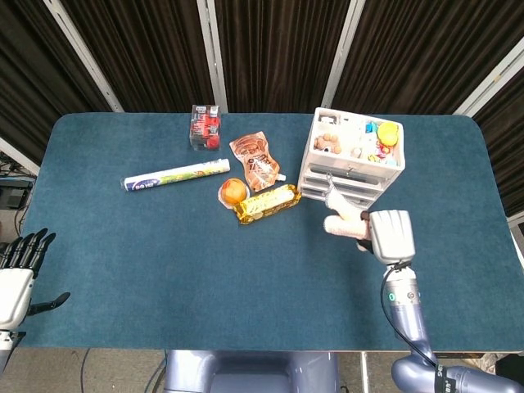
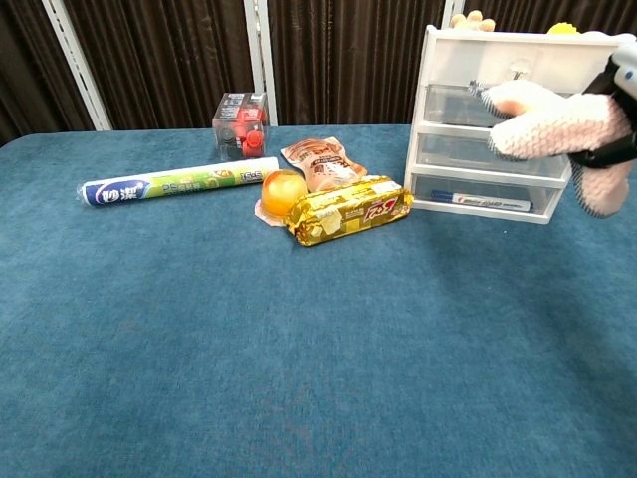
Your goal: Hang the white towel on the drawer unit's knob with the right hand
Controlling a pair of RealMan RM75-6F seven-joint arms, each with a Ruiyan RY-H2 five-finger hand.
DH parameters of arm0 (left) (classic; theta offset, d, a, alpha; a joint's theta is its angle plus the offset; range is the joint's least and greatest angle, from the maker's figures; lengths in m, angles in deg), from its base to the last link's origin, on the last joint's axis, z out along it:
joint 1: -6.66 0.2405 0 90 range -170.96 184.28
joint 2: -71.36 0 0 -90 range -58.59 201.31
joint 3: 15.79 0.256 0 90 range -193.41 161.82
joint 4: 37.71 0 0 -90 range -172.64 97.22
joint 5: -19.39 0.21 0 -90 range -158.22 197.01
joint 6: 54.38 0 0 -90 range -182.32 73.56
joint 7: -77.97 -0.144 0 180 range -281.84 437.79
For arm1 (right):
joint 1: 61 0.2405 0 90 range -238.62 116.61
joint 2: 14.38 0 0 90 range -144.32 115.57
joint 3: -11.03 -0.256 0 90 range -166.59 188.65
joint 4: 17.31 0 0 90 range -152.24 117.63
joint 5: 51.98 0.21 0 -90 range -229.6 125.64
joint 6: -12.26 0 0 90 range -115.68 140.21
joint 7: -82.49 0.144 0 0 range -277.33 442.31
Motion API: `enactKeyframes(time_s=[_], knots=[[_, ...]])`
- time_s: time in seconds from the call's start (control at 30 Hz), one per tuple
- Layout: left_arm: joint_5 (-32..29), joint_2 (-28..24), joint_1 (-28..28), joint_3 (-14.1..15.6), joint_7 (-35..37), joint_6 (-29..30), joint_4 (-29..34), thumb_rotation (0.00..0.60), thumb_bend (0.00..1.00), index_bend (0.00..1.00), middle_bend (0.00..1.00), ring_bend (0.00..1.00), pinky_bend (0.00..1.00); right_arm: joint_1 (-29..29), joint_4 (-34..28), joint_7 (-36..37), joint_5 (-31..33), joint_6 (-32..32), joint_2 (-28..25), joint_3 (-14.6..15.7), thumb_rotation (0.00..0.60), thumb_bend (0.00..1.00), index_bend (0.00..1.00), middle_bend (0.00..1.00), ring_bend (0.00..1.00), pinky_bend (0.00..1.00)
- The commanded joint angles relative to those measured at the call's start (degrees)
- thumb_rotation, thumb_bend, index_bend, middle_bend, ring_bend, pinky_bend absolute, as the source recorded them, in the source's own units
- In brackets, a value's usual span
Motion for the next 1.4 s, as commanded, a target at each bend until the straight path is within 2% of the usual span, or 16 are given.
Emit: enactKeyframes(time_s=[0.03, 1.4], knots=[[0.0, 0.0, 0.0, 0.0, -0.1, 0.0, 0.0, 0.600, 0.00, 0.00, 0.00, 0.00, 0.00, -0.2, -0.3, 0.0, 0.1, 0.1, -0.5, -0.3, 0.600, 0.46, 0.85, 1.00, 0.99, 0.92], [0.0, 0.2, 0.1, 0.1, -0.6, 0.0, 0.0, 0.600, 0.00, 0.00, 0.00, 0.00, 0.00, -1.7, -0.2, -0.3, 1.6, 0.2, -1.9, -0.6, 0.600, 0.47, 0.84, 1.00, 0.99, 0.92]])
